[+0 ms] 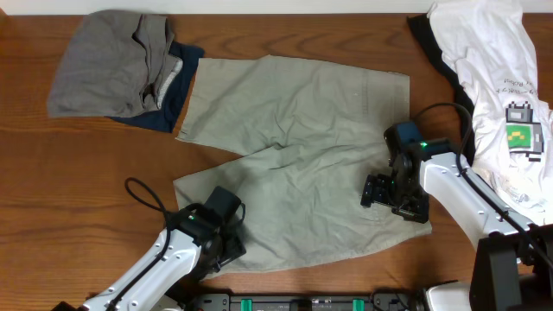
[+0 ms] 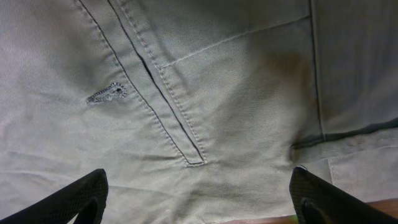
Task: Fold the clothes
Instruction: 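Grasp the bottom hems of both shorts legs with both grippers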
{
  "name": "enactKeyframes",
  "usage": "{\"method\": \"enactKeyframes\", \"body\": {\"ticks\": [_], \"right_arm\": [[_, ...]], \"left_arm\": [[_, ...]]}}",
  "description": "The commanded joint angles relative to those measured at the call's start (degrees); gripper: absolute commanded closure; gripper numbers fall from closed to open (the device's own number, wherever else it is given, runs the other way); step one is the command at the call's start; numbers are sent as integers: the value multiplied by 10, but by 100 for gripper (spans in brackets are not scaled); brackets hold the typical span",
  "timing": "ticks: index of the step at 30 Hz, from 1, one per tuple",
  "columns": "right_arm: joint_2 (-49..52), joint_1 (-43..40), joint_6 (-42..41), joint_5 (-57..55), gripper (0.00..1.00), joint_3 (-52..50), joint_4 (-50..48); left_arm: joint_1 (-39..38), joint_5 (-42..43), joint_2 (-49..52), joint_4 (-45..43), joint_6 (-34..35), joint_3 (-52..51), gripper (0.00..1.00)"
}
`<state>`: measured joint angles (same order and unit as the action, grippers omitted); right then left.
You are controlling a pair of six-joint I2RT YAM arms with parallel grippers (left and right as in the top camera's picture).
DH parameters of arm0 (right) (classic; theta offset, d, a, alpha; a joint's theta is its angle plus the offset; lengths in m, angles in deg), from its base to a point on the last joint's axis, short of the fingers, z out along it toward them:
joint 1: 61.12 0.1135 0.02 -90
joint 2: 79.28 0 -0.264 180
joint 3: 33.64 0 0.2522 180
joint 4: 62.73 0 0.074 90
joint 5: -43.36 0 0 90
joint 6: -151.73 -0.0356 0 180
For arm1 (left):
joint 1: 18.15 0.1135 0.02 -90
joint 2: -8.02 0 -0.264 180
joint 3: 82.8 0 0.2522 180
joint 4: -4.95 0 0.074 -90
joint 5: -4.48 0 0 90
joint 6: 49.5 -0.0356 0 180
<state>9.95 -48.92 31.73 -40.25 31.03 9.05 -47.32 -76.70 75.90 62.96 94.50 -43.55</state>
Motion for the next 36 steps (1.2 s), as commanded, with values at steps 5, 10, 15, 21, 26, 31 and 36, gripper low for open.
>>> {"method": "enactKeyframes", "body": {"ticks": [5, 10, 15, 21, 26, 31, 36], "right_arm": [[-8, 6, -6, -2, 9, -5, 6], [-8, 6, -6, -1, 9, -10, 18], [-8, 6, -6, 20, 12, -37, 31], [-8, 6, -33, 26, 22, -89, 26], [-8, 6, -50, 26, 63, -115, -1], [-8, 2, -52, 26, 99, -118, -27], [-9, -23, -45, 26, 99, -102, -31]], "left_arm": [[-3, -4, 21, -27, 3, -26, 81], [-3, -4, 20, -62, 3, -23, 91], [-3, -5, 20, -90, 3, -22, 91], [-3, -5, 20, -90, -2, -22, 90], [-3, -5, 20, -90, -2, -22, 90], [-3, -5, 20, -89, -4, -22, 90], [-3, -4, 18, -50, -3, -2, 94]]}}
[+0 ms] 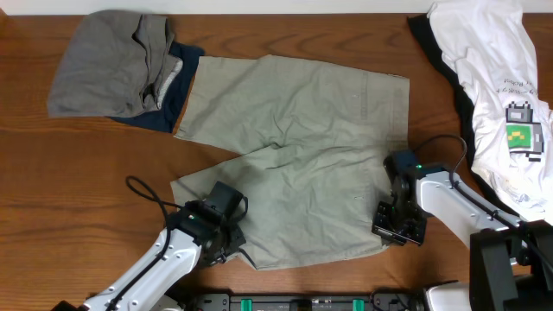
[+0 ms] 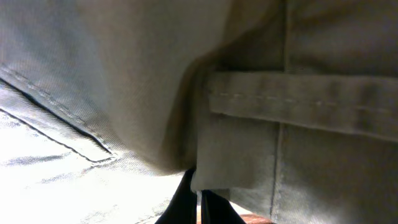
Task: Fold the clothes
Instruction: 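Grasp the bottom hems of both shorts legs with both grippers, then lift the leg hems and fold them up over the waistband with both grippers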
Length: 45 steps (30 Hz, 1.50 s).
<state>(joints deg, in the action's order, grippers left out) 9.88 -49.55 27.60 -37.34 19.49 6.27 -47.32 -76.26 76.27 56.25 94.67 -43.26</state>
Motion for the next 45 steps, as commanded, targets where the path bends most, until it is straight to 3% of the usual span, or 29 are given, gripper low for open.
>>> {"method": "enactKeyframes", "body": {"ticks": [1, 10, 22, 36, 45], "right_arm": [[-8, -24, 4, -3, 99, 19, -2], [-31, -79, 80, -5, 99, 89, 14], [-154, -139, 143, -14, 99, 157, 85], [-306, -150, 160, -24, 99, 237, 235], [-320, -150, 170, -29, 99, 326, 302]], "left_arm": [[-3, -9, 12, 29, -5, 3, 94], [-3, -19, -33, 103, -43, 68, 94], [1, -97, -96, 242, -110, 206, 94], [1, -99, -149, 402, -115, 343, 94], [1, -97, -200, 419, -111, 376, 94]]}}
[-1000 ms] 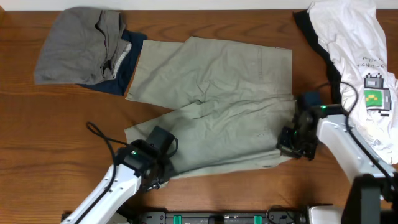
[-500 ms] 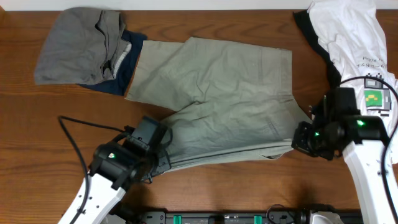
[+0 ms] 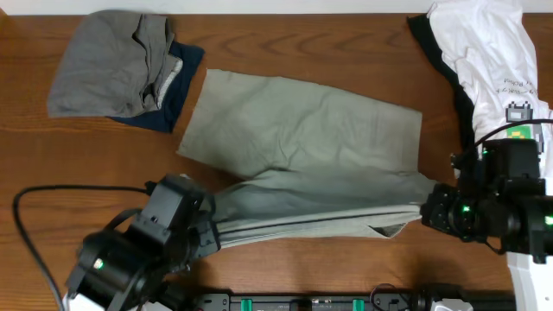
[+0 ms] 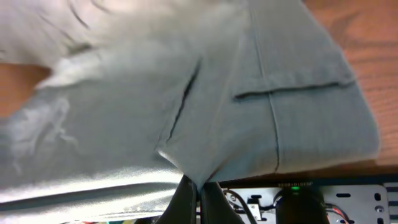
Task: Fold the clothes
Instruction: 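Lift the leg hems and fold them up over the waistband with both grippers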
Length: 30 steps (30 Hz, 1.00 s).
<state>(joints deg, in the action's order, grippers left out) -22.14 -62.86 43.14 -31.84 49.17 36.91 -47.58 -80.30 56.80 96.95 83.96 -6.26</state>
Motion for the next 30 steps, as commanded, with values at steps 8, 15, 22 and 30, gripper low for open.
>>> {"method": "enactKeyframes", "body": {"ticks": [8, 15, 22, 30], "right_arm": [[73, -17, 15, -120, 99, 27, -89], [172, -17, 20, -125, 99, 27, -215], [257, -17, 19, -124, 99, 27, -350], [358, -16, 29, -119, 99, 27, -456]], "left_arm": [[4, -134, 71, -104, -64, 5, 94], [4, -257, 206, -265, -137, 5, 94], [4, -315, 342, -516, -259, 5, 93], [16, -315, 462, -638, -276, 5, 92]]}}
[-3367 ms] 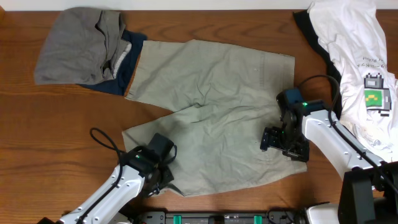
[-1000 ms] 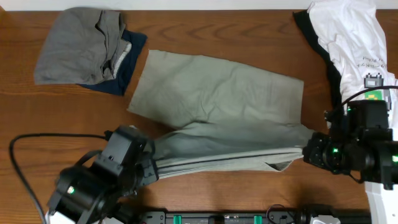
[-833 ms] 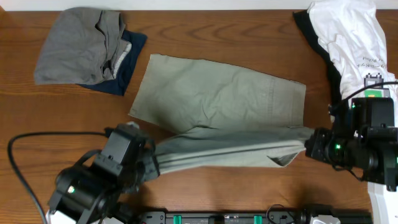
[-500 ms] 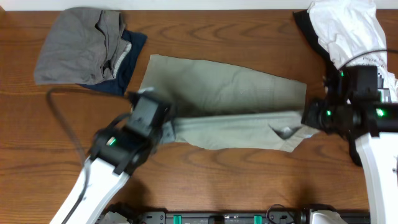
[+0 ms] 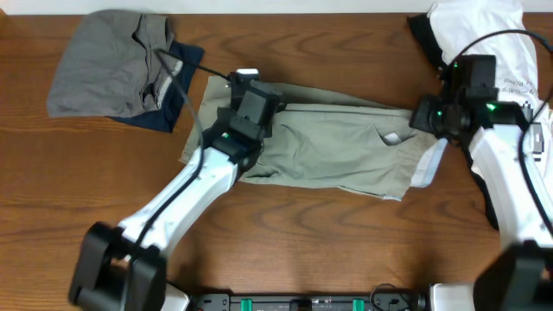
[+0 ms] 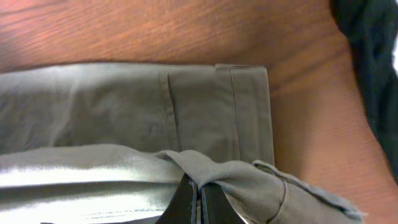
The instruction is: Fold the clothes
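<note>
The khaki shorts lie across the middle of the table, doubled over lengthwise, with the near half on top of the far half. My right gripper is low at their right end. In the right wrist view it is shut on a pinch of the top layer of the shorts, above the waistband. At the left end sits my left gripper, with the top layer drawn up to it. Its fingers are hidden under the wrist.
A grey garment lies on a navy one at the back left. A white printed T-shirt over a black garment fills the back right. Bare wooden table runs along the front.
Both grippers were near the front edge holding the shorts' near edge lifted. Now they are toward the back, and that edge lies over the far half, so the shorts are doubled.
The shorts first lay flat, with both grippers at their near corners and the right one open. The right gripper was then shut on the waistband corner. After that, both held the near edge raised by the table front. Now that edge is over the far half.
</note>
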{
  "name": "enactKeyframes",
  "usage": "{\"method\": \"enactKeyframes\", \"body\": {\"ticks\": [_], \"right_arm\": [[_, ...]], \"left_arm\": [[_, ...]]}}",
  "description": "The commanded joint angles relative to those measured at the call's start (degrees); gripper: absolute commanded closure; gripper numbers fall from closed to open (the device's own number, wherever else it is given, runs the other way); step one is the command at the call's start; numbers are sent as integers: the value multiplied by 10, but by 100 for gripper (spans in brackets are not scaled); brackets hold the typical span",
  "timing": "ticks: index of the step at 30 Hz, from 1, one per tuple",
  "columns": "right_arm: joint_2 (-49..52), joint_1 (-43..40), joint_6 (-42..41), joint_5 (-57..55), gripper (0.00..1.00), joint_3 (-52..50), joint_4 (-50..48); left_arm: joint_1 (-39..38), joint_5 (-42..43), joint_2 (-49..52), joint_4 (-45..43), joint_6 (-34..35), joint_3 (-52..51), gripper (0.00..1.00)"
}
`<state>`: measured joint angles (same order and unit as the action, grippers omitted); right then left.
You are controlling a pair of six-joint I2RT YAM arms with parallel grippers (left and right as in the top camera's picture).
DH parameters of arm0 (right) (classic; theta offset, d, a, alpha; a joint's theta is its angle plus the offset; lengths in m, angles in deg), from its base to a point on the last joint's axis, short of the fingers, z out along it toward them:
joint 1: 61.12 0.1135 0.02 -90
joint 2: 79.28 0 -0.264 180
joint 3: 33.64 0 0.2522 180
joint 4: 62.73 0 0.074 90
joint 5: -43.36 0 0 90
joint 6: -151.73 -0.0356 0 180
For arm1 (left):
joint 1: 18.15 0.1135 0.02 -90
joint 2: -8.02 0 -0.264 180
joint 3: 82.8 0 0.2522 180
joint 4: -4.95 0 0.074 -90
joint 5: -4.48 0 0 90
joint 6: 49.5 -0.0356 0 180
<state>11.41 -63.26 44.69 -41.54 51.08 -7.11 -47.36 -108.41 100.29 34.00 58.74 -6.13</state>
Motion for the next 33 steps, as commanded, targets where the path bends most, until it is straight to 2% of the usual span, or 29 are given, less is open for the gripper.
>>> {"method": "enactKeyframes", "body": {"ticks": [1, 7, 12, 18, 21, 24, 29, 33], "right_arm": [[35, -12, 14, -18, 99, 8, -30], [68, -12, 15, -17, 99, 8, -60], [69, -12, 19, -17, 99, 8, -61], [69, -13, 22, -17, 99, 8, -50], [69, -13, 26, -17, 99, 8, -48], [69, -13, 26, -17, 99, 8, -49], [69, -13, 26, -17, 99, 8, -48], [69, -13, 34, -17, 99, 8, -47]], "left_arm": [[20, -33, 39, -11, -23, 3, 92], [45, -33, 58, -1, -23, 3, 92], [49, -33, 26, 29, -23, 3, 93], [49, -30, -83, 174, 35, 4, 93], [49, -2, -143, 259, 50, 4, 93], [49, 37, -183, 307, 50, 4, 93], [49, 115, -207, 367, 56, 4, 93], [50, 119, -194, 417, 95, 3, 94]]}}
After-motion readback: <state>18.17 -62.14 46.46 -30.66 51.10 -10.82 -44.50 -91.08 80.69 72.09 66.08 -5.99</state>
